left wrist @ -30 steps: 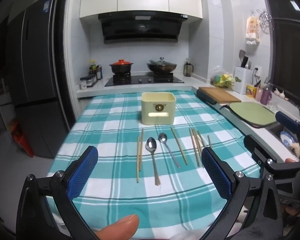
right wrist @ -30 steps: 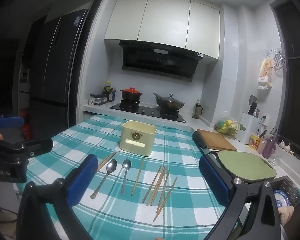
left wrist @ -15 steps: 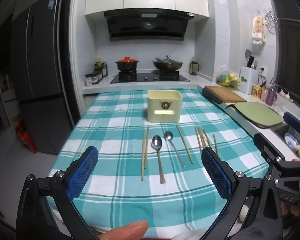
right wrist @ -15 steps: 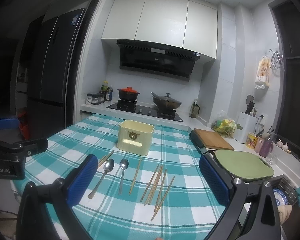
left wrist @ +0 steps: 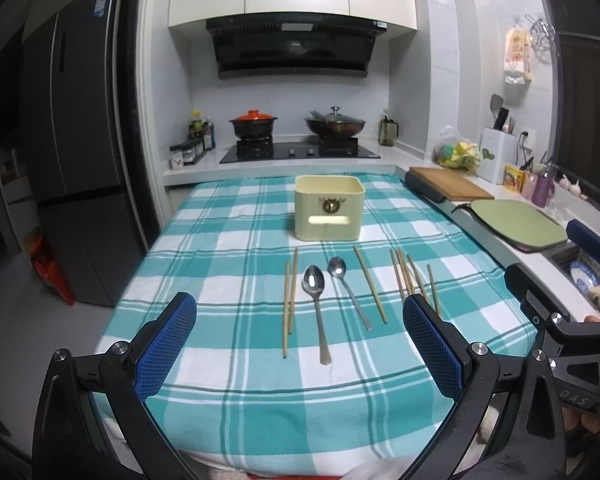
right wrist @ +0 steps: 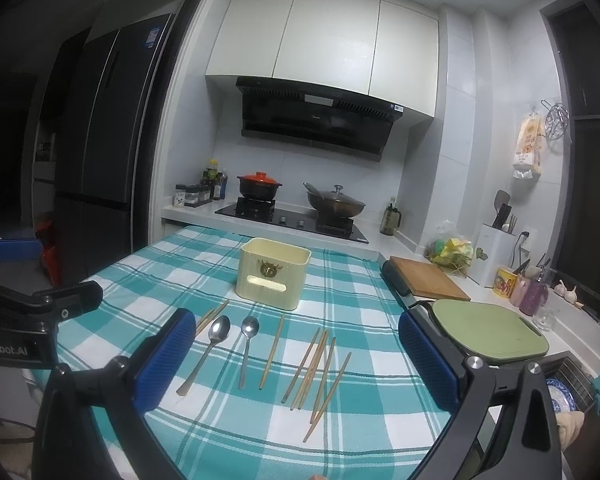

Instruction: Organize utensils

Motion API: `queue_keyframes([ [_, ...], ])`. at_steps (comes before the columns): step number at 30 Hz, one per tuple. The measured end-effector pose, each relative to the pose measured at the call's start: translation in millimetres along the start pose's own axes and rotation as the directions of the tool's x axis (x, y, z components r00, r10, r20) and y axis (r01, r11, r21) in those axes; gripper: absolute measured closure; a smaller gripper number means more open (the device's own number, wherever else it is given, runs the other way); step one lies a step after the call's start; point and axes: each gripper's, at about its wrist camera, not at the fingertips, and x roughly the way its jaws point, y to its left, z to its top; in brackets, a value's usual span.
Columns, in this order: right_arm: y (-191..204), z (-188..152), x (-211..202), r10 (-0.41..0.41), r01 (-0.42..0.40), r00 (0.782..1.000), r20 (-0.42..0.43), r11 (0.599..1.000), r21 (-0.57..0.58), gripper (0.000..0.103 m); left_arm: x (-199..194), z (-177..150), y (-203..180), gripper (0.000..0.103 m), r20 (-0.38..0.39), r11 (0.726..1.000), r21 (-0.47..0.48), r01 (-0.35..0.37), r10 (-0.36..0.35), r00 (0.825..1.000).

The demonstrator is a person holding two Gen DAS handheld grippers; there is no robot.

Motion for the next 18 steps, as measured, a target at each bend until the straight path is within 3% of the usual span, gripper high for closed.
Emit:
queue_keyframes([
  [18,1.2,-5.6,-0.3,0.003,-0.003,1.000,-0.006,1.000,0.003,0.000,5.2,3.2,-2.4,0.000,-0.006,1.000,0.012,-0.004,0.004,1.000],
])
